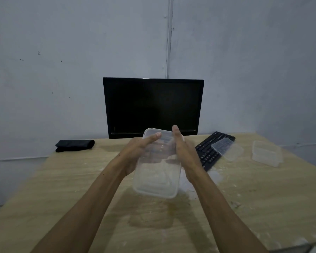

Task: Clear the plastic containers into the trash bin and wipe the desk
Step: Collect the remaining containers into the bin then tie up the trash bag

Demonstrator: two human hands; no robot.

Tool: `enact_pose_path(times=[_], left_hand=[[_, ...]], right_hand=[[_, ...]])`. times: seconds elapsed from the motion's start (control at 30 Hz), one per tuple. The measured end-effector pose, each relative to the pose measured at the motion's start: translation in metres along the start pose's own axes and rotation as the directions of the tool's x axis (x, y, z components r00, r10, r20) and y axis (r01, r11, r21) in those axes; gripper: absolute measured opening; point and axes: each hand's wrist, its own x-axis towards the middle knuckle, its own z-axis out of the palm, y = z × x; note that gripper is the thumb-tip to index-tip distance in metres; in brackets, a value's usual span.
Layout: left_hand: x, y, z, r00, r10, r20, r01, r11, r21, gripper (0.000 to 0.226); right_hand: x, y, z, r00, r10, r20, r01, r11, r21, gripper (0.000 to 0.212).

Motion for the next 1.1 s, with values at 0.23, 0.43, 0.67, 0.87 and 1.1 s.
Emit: enact_pose_path(times=[0.23, 0.43, 0.67, 0.87, 1.1], left_hand=[[-0.002, -0.005, -0.001, 0.999, 0.012, -0.040, -0.012, 1.000, -0.007, 0.045], [0.001, -0.003, -0.008, 0.981, 0.065, -0.185, -0.047, 0.994, 0.098, 0.041], [0.006, -0.006, -0.030, 0.939, -0.088, -0.333, 0.031, 0.984, -0.173, 0.047], [-0.002, -0.016, -0.041, 0.946, -0.270, -0.177, 0.203, 0.924, -0.324, 0.056], [-0.029, -0.012, -0.036, 0.938, -0.347, -0.023, 0.330, 0.909, -0.255, 0.046]], right_hand=[[-0.002, -0.003, 0.009, 0.996, -0.034, 0.077, 0.037, 0.998, -0.042, 0.054], [-0.007, -0.007, 0.006, 0.977, 0.037, 0.211, -0.018, 0.996, -0.091, 0.036], [-0.020, -0.003, -0.004, 0.870, 0.226, 0.438, -0.173, 0.972, -0.158, 0.054], [-0.010, 0.003, -0.001, 0.913, 0.238, 0.330, -0.252, 0.968, 0.000, 0.044], [0.001, 0.020, 0.008, 0.992, -0.028, 0.120, 0.059, 0.963, -0.263, 0.072]])
